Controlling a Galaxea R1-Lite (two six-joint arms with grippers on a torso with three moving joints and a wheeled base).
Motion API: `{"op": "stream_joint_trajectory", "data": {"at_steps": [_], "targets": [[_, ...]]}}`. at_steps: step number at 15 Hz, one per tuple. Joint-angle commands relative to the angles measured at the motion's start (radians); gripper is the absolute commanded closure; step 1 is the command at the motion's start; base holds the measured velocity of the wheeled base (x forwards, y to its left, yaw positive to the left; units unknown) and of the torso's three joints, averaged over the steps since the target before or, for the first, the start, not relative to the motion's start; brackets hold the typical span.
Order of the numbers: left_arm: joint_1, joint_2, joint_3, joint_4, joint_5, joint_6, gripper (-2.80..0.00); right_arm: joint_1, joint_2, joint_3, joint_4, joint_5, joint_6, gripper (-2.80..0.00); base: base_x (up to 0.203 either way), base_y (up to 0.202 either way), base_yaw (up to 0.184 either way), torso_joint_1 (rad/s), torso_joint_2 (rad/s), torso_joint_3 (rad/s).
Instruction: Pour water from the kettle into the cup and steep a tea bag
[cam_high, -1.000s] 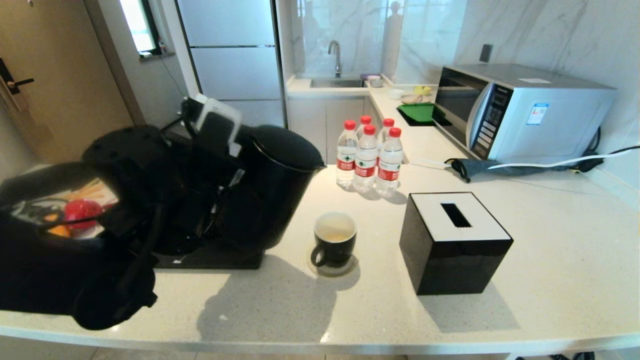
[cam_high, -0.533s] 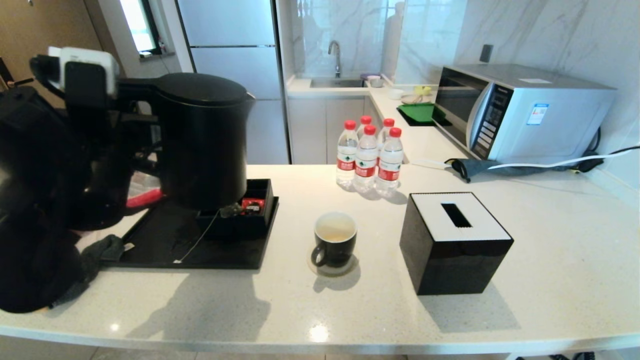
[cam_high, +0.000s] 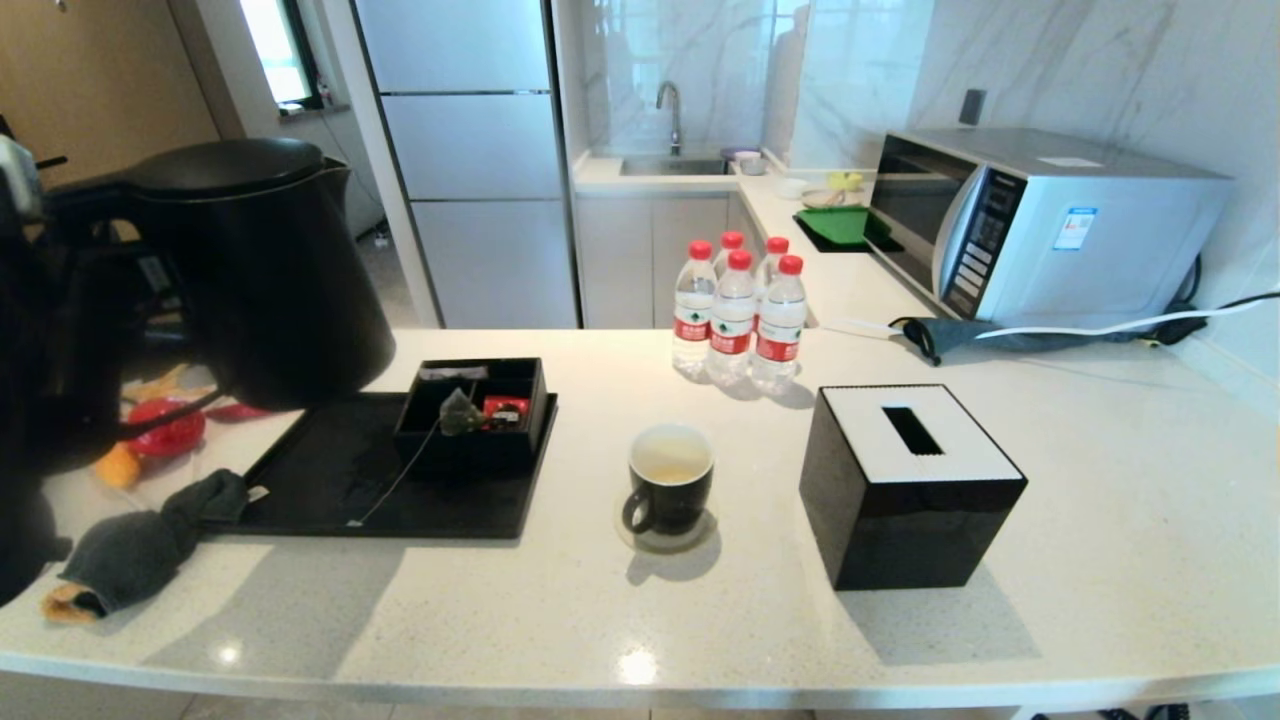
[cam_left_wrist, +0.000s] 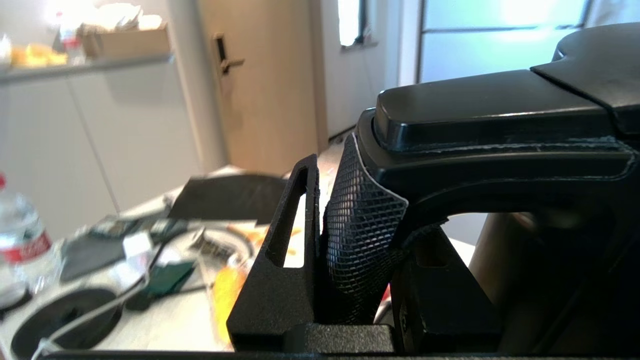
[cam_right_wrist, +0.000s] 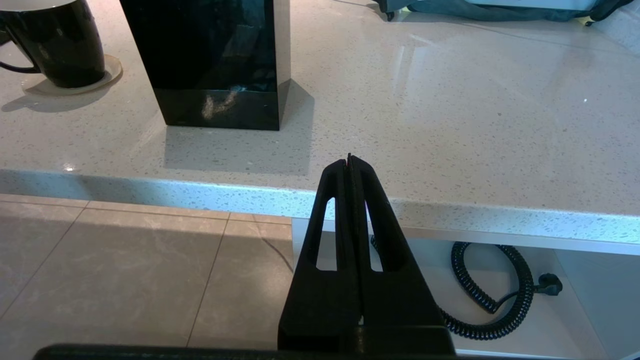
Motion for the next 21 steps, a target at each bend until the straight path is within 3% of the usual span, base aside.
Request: {"op": "stream_joint_trajectory", "data": {"at_steps": [1, 3, 6, 11, 16, 21], "targets": [[0.083, 0.047, 0.027, -0.008, -0.029, -0.05, 0.0, 0.0, 0.001, 0.0, 0.001, 0.0, -0.001, 0.0, 0.0, 0.0, 0.0, 0.0, 0.0, 0.0], [0.125, 0.098, 0.034, -0.008, -0.067, -0.102, 0.0, 0.0, 0.001, 0.0, 0.001, 0.0, -0.001, 0.0, 0.0, 0.0, 0.0, 0.0, 0.0, 0.0], [0.16, 0.193, 0.019, -0.028, -0.087, -0.113, 0.0, 0.0, 0.001, 0.0, 0.001, 0.0, -0.001, 0.0, 0.0, 0.0, 0.0, 0.0, 0.0, 0.0], [0.167, 0.423, -0.025, -0.246, -0.093, -0.11, 0.0, 0.0, 0.001, 0.0, 0.001, 0.0, -0.001, 0.0, 0.0, 0.0, 0.0, 0.0, 0.0, 0.0], [0.214, 0.51, -0.157, -0.265, -0.132, -0.11, 0.0, 0.0, 0.001, 0.0, 0.001, 0.0, -0.001, 0.0, 0.0, 0.0, 0.0, 0.0, 0.0, 0.0], [0.236, 0.585, -0.171, -0.287, -0.137, -0.109, 0.0, 0.0, 0.001, 0.0, 0.001, 0.0, -0.001, 0.0, 0.0, 0.0, 0.0, 0.0, 0.0, 0.0]]}}
